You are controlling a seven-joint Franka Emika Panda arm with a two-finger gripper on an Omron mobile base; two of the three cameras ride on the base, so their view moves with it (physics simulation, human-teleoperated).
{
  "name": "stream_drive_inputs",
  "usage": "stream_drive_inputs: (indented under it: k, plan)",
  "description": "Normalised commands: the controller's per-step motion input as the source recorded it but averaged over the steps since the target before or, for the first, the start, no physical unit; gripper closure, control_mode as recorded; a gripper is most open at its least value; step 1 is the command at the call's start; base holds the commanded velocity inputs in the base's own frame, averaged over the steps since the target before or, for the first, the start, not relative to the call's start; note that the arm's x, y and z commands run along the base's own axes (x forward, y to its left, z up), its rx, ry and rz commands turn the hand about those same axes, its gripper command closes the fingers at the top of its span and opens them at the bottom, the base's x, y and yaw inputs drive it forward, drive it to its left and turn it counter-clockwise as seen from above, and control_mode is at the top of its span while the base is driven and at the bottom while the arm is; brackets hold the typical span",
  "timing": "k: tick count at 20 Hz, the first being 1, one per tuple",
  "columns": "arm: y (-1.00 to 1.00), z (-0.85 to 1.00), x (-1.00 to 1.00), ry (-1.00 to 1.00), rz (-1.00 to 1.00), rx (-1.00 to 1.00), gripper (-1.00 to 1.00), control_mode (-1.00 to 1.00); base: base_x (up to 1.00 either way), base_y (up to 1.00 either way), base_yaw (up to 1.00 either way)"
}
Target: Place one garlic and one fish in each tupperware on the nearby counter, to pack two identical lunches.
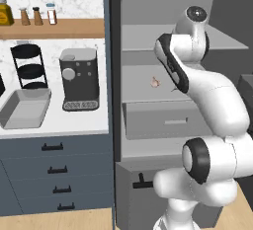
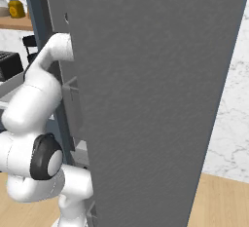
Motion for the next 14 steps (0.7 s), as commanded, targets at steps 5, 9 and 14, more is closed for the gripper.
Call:
stream_drive_inputs:
  k: [5,9,14]
  plan:
    - [0.25,-0.06,-1.00,0.07,-0.52,0.08,1.00,-1.00,0.00,0.00,0.00]
    - [0.00,0.00,-1.00,0.05,-0.47,0.20,1.00,-1.00,0.00,0.00,0.00]
    - [-0.03,0.00,-0.92,0.02,-0.24,0.28,1.00,-1.00,0.00,0.00,0.00]
